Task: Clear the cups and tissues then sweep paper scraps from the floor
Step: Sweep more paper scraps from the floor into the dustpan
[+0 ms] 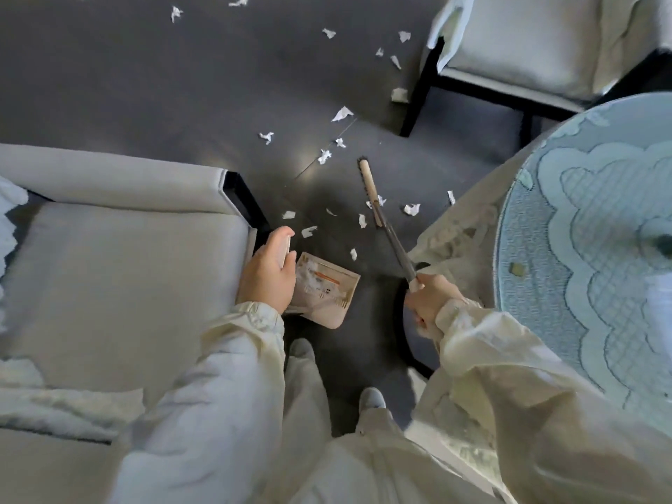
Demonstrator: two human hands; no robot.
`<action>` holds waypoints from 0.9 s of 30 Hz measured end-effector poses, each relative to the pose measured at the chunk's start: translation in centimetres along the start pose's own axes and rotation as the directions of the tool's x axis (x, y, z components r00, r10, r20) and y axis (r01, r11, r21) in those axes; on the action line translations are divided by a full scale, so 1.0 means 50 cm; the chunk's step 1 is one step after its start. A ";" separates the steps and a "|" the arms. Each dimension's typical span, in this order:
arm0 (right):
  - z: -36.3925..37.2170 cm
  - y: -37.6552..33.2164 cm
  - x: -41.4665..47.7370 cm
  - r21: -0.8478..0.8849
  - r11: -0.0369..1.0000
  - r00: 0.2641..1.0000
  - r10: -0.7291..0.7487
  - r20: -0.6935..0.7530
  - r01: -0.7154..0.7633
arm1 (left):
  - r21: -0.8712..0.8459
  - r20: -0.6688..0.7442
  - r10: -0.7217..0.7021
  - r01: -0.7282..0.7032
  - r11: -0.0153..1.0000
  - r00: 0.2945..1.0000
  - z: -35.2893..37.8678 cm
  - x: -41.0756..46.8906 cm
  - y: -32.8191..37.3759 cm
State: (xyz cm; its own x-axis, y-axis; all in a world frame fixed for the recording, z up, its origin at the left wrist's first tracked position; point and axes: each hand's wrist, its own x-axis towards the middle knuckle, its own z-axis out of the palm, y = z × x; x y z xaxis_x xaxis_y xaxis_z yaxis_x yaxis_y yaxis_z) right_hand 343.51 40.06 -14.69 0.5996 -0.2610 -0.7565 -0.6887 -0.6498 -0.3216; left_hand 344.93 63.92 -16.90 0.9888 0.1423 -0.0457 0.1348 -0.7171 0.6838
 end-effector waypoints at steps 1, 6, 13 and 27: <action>-0.004 -0.010 0.018 -0.044 0.999 1.000 -0.011 0.000 0.011 | 0.004 0.022 0.015 -0.015 1.000 1.000 0.005 0.027 0.002; -0.006 -0.045 0.097 0.051 0.999 0.995 -0.007 0.100 0.002 | -0.009 0.031 0.066 -0.066 0.998 0.997 0.021 0.140 0.016; 0.059 -0.012 0.054 -0.164 0.984 0.960 -0.023 0.279 0.071 | -0.028 0.029 0.115 -0.114 0.993 0.993 0.027 0.140 0.018; -0.111 -0.065 -0.065 0.180 0.982 0.905 -0.019 0.425 -0.064 | 0.034 -0.029 -0.013 0.014 0.999 0.999 0.002 0.074 0.019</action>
State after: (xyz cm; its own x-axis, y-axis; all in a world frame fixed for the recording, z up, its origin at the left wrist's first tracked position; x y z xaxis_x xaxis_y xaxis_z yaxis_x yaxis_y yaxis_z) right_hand 346.05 39.06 -8.04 0.3823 0.0799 -0.9206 -0.7877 -0.4926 -0.3699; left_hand 348.71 63.67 -16.50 0.9846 0.1716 -0.0338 0.1512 -0.7375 0.6582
